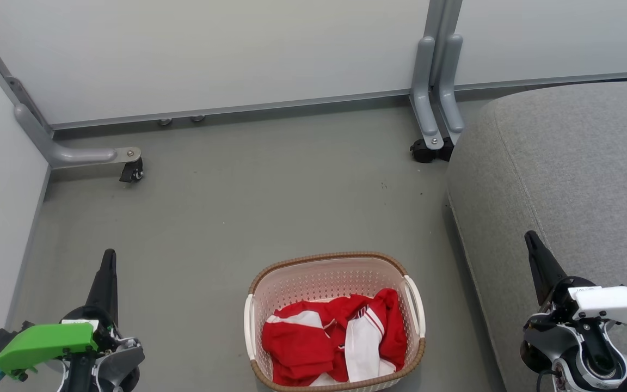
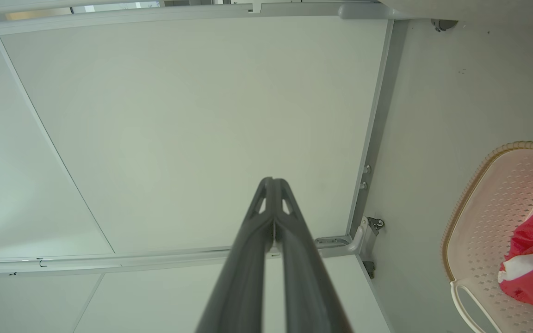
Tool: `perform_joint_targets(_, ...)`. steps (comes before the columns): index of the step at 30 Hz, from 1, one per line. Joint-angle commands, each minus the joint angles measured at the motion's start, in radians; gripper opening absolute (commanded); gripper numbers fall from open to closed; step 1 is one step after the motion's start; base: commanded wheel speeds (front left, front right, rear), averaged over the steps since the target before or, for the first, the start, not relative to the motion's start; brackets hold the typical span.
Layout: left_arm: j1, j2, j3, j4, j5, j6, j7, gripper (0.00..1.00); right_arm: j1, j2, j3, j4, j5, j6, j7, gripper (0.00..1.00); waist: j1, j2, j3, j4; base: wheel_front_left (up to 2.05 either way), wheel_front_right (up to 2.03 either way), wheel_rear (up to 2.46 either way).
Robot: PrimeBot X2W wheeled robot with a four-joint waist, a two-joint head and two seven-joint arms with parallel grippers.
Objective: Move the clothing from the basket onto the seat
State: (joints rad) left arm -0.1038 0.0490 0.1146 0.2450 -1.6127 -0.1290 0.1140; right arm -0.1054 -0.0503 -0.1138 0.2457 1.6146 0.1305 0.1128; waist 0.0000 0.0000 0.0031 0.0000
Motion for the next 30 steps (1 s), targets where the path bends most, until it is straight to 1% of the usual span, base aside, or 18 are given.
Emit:
perform_joint_targets(1, -0.011, 0.001, 0.001, 0.001, 0.000, -0.005, 0.003, 0.00, -0.008, -0.001, 0.000, 0.001, -0.004, 0.000, 0.002, 0.00, 0.0000, 0.0000, 0.000, 0.000, 0.00, 0.00, 0.00)
perform_joint_targets(22, -0.011, 0.001, 0.001, 0.001, 0.000, -0.005, 0.003, 0.00, -0.008, -0.001, 0.000, 0.001, -0.004, 0.000, 0.002, 0.00, 0.0000, 0.0000, 0.000, 0.000, 0.00, 0.00, 0.00)
perform_joint_targets(23, 0.001, 0.000, 0.000, 0.002, 0.000, 0.000, 0.000, 1.00, 0.001, 0.000, 0.000, 0.003, 0.000, 0.000, 0.000, 1.00, 0.0000, 0.0000, 0.000, 0.000, 0.00, 0.00, 0.00)
perform_joint_targets(25, 0.012, -0.003, -0.002, 0.020, 0.000, 0.001, -0.001, 1.00, 0.013, 0.005, 0.000, 0.017, 0.000, 0.000, 0.000, 1.00, 0.0000, 0.0000, 0.000, 0.000, 0.00, 0.00, 0.00)
perform_joint_targets(30, -0.002, -0.002, -0.018, 0.010, 0.006, 0.000, -0.018, 1.00, 0.003, 0.005, 0.015, 0.007, -0.008, 0.000, -0.024, 1.00, 0.0000, 0.0000, 0.001, 0.000, 0.00, 0.00, 0.00)
